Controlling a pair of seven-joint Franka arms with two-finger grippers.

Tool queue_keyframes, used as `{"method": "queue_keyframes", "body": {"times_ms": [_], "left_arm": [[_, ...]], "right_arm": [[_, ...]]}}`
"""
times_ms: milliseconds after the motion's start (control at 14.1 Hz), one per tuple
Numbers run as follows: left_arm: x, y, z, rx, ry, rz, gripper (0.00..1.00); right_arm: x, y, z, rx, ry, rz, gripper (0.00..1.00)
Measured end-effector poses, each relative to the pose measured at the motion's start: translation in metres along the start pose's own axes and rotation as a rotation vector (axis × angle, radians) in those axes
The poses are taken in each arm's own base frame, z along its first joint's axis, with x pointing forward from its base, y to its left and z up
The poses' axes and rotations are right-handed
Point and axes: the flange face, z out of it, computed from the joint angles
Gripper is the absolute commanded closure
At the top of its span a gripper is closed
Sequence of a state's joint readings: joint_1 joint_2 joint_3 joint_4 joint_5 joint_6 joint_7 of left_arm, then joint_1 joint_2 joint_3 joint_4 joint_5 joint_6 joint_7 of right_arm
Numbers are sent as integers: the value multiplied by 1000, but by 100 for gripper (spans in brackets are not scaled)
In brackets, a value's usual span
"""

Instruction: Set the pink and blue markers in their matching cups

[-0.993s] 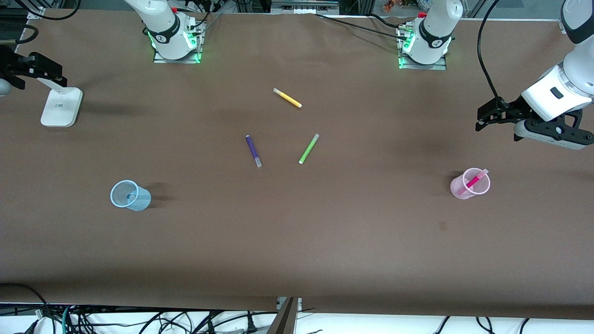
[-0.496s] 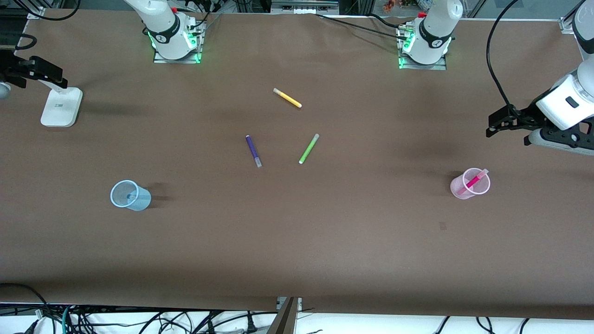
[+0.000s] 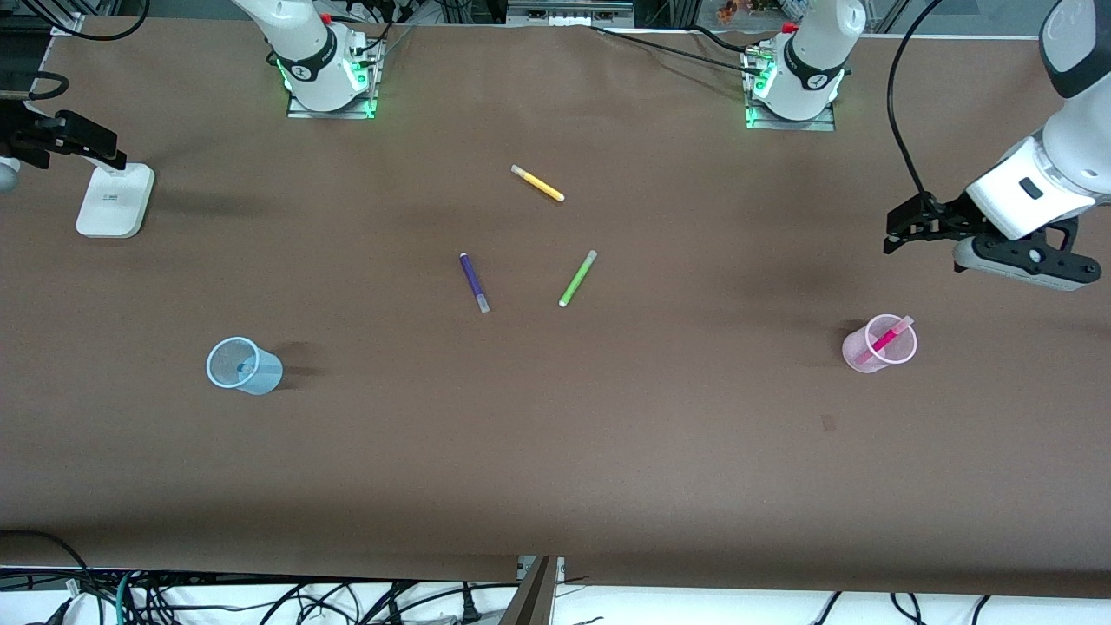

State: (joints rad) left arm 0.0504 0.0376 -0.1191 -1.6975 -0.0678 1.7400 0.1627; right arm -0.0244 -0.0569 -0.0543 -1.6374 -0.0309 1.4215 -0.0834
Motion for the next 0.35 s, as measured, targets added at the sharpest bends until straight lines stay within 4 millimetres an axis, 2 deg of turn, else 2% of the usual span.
{"method": "queue_keyframes", "body": {"times_ms": [355], "left_arm": [[-1, 0, 0, -1, -4, -4, 0]], "right_arm": [[0, 0, 0, 0, 0, 1, 0]]}}
